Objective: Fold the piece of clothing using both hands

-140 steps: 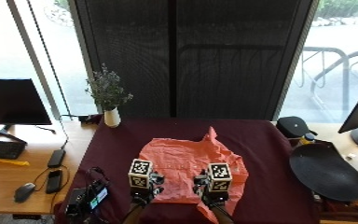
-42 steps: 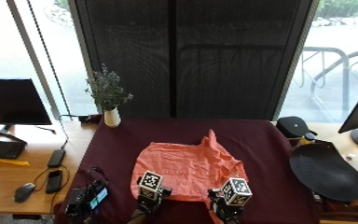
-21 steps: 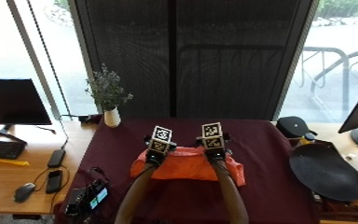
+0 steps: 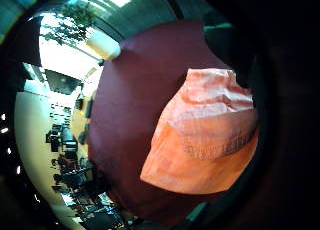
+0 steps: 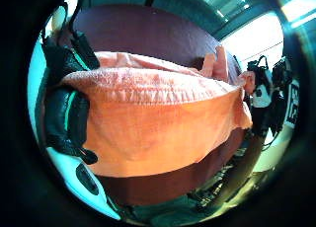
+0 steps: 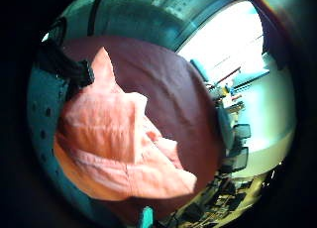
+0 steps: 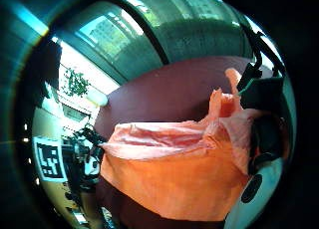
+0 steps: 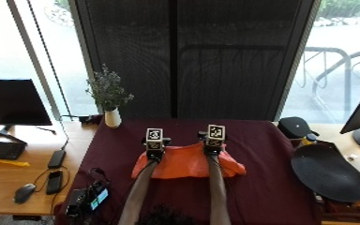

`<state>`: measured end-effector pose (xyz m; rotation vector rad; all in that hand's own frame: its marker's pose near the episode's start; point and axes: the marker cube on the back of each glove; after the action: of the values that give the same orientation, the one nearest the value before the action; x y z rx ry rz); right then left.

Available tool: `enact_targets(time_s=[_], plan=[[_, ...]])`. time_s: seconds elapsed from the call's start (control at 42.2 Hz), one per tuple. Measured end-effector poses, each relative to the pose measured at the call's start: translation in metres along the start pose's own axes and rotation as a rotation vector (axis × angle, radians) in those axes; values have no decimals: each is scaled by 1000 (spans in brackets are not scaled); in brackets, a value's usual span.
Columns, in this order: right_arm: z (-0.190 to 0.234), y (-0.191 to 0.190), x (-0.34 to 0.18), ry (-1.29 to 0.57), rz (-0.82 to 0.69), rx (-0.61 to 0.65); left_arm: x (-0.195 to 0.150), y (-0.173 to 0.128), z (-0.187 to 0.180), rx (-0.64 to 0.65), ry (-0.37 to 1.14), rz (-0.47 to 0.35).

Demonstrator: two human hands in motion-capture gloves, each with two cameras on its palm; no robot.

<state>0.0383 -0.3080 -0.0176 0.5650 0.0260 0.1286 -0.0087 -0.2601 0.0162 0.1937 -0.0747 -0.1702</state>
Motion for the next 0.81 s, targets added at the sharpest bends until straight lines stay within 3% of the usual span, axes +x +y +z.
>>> enact_targets(time_s=[0.047, 0.213, 0.285, 0.356, 0.403, 0.474, 0.545, 0.64, 0.735, 0.806], plan=[[19, -11, 2, -50, 22, 88, 2, -2, 12, -6, 11, -5], [46, -5, -3, -135, -6, 89, 7, -25, 61, -12, -81, 19], [50, 13, 3, -57, -31, -48, 10, -2, 44, -102, -111, 45], [48, 8, 3, -57, -56, -22, 15, 15, 35, -213, -92, 51], [42, 7, 5, -67, -67, -21, 13, 12, 29, -168, -93, 36], [22, 8, 24, -53, -60, -13, 11, -9, 13, 79, -51, 43], [1, 28, 50, -39, -19, -121, -7, -14, -2, 218, -103, 22], [-28, 64, 85, -39, 110, -305, -31, -2, -16, 266, -192, -15], [-33, 110, 129, 4, 338, -546, -31, 16, -8, 197, -122, -14], [-12, 127, 158, -82, 430, -537, -30, 27, 2, 166, -80, -15]])
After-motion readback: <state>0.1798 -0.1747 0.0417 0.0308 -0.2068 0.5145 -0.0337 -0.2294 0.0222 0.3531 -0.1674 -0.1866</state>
